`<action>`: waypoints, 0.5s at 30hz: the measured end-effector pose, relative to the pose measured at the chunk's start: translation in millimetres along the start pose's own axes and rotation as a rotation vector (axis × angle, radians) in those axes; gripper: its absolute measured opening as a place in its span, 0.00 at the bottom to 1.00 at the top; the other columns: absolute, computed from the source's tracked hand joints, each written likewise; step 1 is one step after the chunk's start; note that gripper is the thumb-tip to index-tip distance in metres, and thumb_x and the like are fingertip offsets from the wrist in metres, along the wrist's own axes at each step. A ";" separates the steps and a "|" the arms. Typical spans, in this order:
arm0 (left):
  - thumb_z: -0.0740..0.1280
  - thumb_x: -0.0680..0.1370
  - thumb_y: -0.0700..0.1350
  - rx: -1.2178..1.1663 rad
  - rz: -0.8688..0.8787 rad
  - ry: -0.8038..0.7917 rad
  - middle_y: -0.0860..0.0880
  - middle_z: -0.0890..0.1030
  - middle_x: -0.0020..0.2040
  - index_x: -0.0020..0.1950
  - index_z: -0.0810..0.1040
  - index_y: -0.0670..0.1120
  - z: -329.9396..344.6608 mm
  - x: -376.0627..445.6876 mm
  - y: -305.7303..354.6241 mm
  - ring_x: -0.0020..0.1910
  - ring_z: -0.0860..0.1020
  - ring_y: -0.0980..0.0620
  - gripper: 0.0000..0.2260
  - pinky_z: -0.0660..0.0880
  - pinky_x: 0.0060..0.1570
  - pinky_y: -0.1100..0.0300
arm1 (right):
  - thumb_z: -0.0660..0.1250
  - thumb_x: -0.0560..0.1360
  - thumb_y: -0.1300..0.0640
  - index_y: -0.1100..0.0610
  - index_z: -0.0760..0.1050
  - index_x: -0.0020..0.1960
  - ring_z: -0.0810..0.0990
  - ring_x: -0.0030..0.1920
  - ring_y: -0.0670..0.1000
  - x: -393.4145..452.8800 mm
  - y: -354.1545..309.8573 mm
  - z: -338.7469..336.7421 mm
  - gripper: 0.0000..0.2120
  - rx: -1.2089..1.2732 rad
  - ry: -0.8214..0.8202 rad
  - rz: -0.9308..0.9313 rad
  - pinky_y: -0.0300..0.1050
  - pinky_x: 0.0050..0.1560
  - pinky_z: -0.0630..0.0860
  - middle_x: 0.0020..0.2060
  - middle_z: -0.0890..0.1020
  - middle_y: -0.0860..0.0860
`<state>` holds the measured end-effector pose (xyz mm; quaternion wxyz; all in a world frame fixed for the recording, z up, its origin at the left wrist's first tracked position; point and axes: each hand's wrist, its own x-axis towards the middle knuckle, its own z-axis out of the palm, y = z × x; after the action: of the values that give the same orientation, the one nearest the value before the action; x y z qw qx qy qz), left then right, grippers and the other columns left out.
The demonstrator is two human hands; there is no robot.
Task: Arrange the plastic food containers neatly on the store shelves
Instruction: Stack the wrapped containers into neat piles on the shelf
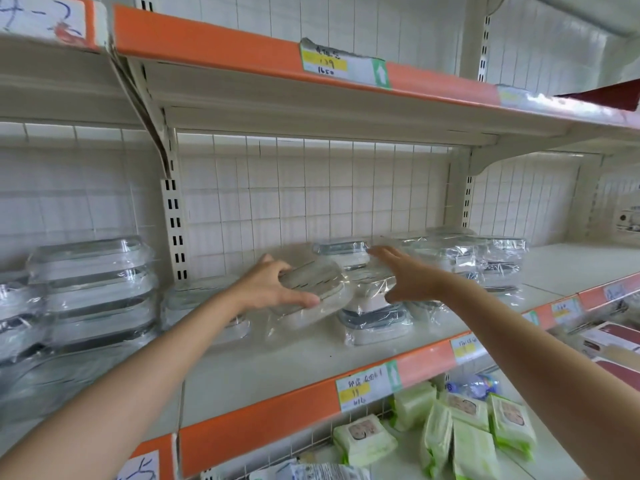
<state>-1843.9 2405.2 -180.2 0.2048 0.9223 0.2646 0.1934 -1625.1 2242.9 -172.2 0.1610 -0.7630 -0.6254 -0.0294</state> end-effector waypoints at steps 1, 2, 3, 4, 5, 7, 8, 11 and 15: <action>0.72 0.52 0.74 0.032 -0.021 -0.041 0.55 0.67 0.53 0.60 0.74 0.53 -4.5 -7.4 -7.9 0.51 0.70 0.61 0.43 0.67 0.45 0.67 | 0.70 0.69 0.64 0.54 0.50 0.77 0.55 0.74 0.55 0.6 2.3 5.5 0.43 -0.046 -0.053 0.026 0.52 0.73 0.58 0.76 0.52 0.51; 0.70 0.50 0.76 0.074 -0.039 -0.084 0.56 0.67 0.52 0.58 0.74 0.54 -7.4 -14.0 -14.5 0.50 0.69 0.63 0.43 0.67 0.43 0.67 | 0.70 0.70 0.63 0.53 0.50 0.77 0.52 0.75 0.56 1.6 3.7 11.4 0.43 -0.093 -0.099 0.053 0.54 0.73 0.57 0.76 0.50 0.51; 0.69 0.49 0.77 0.118 -0.054 -0.121 0.56 0.67 0.52 0.56 0.73 0.55 -8.3 -19.9 -20.1 0.50 0.69 0.63 0.42 0.68 0.44 0.66 | 0.71 0.70 0.60 0.51 0.50 0.77 0.50 0.75 0.56 3.0 3.7 17.0 0.43 -0.142 -0.129 0.084 0.58 0.73 0.55 0.77 0.50 0.51; 0.69 0.50 0.77 0.159 -0.068 -0.148 0.56 0.67 0.52 0.56 0.73 0.55 -7.1 -24.9 -25.4 0.50 0.70 0.62 0.42 0.69 0.47 0.64 | 0.72 0.70 0.57 0.50 0.51 0.77 0.50 0.75 0.57 4.3 2.1 21.6 0.43 -0.188 -0.138 0.110 0.60 0.73 0.53 0.76 0.51 0.50; 0.69 0.51 0.76 0.195 -0.079 -0.166 0.55 0.66 0.53 0.58 0.72 0.54 -5.0 -30.0 -29.7 0.52 0.70 0.60 0.42 0.69 0.51 0.63 | 0.73 0.70 0.53 0.49 0.52 0.76 0.50 0.75 0.57 5.8 -0.7 24.4 0.43 -0.226 -0.125 0.124 0.62 0.72 0.52 0.76 0.54 0.50; 0.68 0.53 0.76 0.253 -0.101 -0.184 0.54 0.65 0.58 0.66 0.70 0.51 -0.3 -40.9 -36.6 0.56 0.68 0.56 0.47 0.68 0.55 0.61 | 0.74 0.68 0.46 0.49 0.55 0.75 0.54 0.73 0.55 8.0 -8.7 25.3 0.42 -0.266 -0.057 0.113 0.60 0.70 0.55 0.73 0.61 0.50; 0.67 0.54 0.75 0.269 -0.113 -0.187 0.53 0.64 0.61 0.69 0.68 0.50 1.8 -45.8 -39.3 0.59 0.67 0.54 0.49 0.67 0.57 0.60 | 0.73 0.67 0.43 0.49 0.58 0.74 0.56 0.71 0.55 8.0 -12.6 24.9 0.41 -0.271 -0.016 0.093 0.57 0.69 0.56 0.71 0.64 0.50; 0.65 0.54 0.76 0.261 -0.162 -0.177 0.50 0.61 0.69 0.73 0.65 0.50 1.4 -60.4 -45.8 0.68 0.64 0.50 0.52 0.65 0.65 0.57 | 0.73 0.66 0.39 0.45 0.65 0.69 0.61 0.66 0.51 5.5 -22.1 24.7 0.34 -0.255 0.054 -0.005 0.52 0.66 0.57 0.62 0.68 0.47; 0.66 0.56 0.75 0.269 -0.206 -0.158 0.53 0.62 0.67 0.71 0.65 0.51 -9.4 -77.3 -53.1 0.68 0.64 0.52 0.49 0.66 0.65 0.56 | 0.76 0.64 0.43 0.43 0.65 0.64 0.58 0.67 0.53 2.1 -26.6 29.6 0.33 -0.071 -0.051 -0.023 0.56 0.68 0.59 0.67 0.62 0.47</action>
<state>-1930.7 2405.1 -217.1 0.1183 0.9217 0.3643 0.0614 -1654.8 2257.6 -194.2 0.1176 -0.7614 -0.6366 -0.0341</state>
